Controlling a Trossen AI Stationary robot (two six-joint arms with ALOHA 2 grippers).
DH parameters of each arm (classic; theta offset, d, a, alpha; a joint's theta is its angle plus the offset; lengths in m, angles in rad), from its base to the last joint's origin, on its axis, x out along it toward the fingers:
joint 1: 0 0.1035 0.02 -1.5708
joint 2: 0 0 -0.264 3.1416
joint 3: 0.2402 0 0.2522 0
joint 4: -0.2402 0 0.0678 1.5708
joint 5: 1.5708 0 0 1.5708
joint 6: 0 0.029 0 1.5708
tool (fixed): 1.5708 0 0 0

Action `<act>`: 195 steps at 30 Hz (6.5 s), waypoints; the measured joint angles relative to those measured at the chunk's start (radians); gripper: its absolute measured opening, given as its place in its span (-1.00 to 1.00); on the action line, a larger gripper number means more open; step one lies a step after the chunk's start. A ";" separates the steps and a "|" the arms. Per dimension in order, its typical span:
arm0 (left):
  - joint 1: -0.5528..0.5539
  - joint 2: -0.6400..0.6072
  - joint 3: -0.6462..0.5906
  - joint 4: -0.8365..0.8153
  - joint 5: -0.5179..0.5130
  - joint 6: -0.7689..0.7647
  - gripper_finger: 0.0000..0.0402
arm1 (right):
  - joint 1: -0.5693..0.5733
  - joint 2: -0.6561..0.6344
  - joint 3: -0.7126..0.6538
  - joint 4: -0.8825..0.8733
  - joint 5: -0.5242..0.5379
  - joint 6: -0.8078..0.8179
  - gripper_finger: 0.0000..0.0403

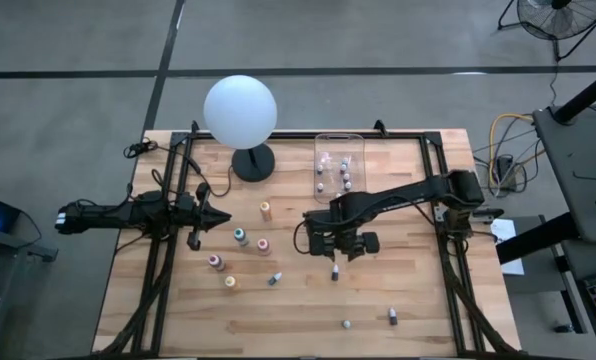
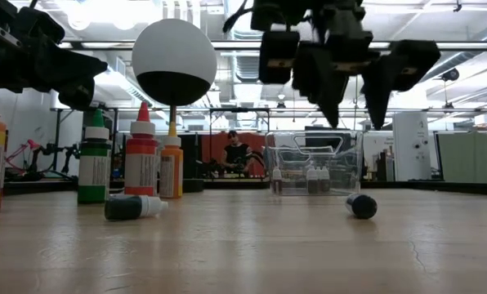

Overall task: Pick & Place food coloring
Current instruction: Put the small black food coloring bottle into the transparent bin

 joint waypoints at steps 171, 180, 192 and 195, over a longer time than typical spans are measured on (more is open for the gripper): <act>0.000 0.000 0.000 0.000 0.000 0.000 -1.00 | -0.573 -0.413 -0.432 0.900 0.187 -1.763 -0.78; 0.000 0.000 0.000 0.000 0.000 0.000 -1.00 | -0.612 -0.410 -0.566 1.095 0.191 -1.820 -0.78; 0.000 0.001 0.000 0.000 0.000 0.000 -1.00 | -0.634 -0.308 -0.619 1.205 0.173 -1.887 -0.78; 0.000 0.001 0.000 0.000 0.000 0.000 -1.00 | -0.640 -0.282 -0.620 1.223 0.128 -1.930 -0.78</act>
